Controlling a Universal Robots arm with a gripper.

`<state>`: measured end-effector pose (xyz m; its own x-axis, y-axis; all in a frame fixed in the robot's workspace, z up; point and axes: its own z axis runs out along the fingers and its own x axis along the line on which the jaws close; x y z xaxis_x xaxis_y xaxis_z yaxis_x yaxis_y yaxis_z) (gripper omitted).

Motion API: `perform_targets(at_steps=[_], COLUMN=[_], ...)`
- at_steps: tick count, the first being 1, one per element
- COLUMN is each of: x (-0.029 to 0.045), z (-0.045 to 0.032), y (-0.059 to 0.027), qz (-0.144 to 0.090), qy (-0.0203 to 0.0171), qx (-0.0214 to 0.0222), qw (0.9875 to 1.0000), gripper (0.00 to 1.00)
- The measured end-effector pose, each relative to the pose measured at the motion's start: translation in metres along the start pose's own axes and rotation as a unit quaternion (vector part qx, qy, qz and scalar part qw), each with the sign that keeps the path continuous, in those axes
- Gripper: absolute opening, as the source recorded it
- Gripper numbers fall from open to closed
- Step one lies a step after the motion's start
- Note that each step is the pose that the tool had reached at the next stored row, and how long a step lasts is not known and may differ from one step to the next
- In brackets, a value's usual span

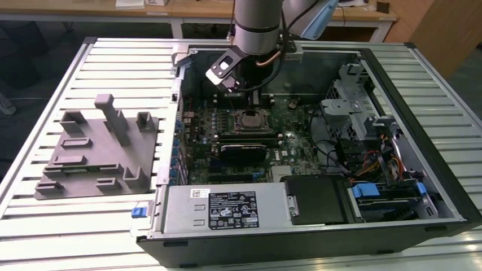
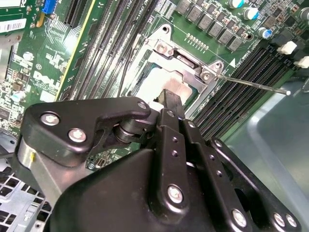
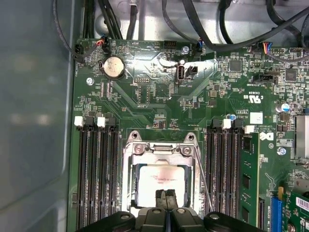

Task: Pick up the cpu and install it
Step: 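Install the first cpu locking lever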

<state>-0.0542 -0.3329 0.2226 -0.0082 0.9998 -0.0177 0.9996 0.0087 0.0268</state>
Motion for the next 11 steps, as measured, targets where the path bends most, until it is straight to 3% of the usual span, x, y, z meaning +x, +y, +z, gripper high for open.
perform_targets(at_steps=[11], x=[-0.0001], z=[-0.0080], y=[0.0002], qz=[0.000], qy=[-0.0001], qx=[0.0000], qw=[1.0000], gripper=[0.11])
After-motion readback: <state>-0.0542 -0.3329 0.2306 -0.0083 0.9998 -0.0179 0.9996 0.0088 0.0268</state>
